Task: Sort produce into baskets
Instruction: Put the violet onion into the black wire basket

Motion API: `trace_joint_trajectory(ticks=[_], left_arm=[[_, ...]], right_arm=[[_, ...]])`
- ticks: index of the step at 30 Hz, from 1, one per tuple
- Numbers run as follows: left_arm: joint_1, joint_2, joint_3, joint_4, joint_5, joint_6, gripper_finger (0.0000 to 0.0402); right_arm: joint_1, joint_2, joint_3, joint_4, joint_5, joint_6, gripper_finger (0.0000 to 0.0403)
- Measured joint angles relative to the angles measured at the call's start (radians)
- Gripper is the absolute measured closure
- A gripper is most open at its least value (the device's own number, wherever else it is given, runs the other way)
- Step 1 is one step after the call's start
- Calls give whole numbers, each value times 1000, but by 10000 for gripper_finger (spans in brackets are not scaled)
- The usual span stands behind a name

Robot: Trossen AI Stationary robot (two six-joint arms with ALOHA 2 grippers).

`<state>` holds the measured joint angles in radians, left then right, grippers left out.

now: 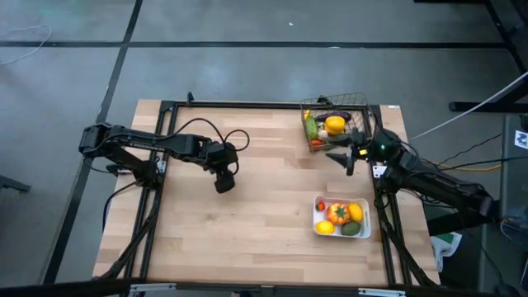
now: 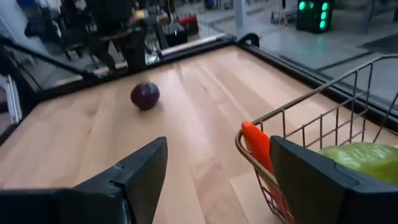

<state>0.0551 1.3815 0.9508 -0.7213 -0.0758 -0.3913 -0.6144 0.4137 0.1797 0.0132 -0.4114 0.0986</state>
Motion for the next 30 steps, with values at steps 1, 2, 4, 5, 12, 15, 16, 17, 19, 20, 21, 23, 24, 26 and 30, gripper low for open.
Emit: trace_joint_trajectory(ticks=[1,2,4,5,12,15,16,17,19,20,21,23,24,26,30], left_arm=[[0,0,0,-1,0,0,125],[0,0,0,-1,0,0,125],[0,0,0,-1,0,2,125],[0,0,0,-1,0,2,125],[0,0,0,-1,0,-4,125],[0,0,0,-1,0,-4,125],[0,0,0,-1,0,-4,125],[0,0,0,-1,0,-4,125],[0,0,0,-1,0,-6,125],[0,0,0,-1,0,-6,125],[0,0,0,-1,0,-6,125],[0,0,0,-1,0,-6,125],[0,0,0,-1,0,-6,125],[-1,0,0,-1,0,-6,125],[-1,0,0,-1,0,-6,125]], right_arm=[[0,0,-23,39,0,12,123],[0,0,-44,74,2,29,123],[0,0,-81,139,6,55,123],[0,1,-96,166,4,66,123],[142,1,-130,239,100,81,123],[248,5,-130,240,209,68,123],[280,8,-130,241,246,54,123],[310,10,-130,243,279,46,123],[357,4,-130,245,343,28,123],[374,-3,-130,246,367,24,123],[385,-11,-130,246,381,24,123],[393,-21,-129,241,386,24,123],[393,-25,-129,231,384,24,123],[392,-41,-129,200,381,24,123],[392,-76,-129,130,392,24,123]])
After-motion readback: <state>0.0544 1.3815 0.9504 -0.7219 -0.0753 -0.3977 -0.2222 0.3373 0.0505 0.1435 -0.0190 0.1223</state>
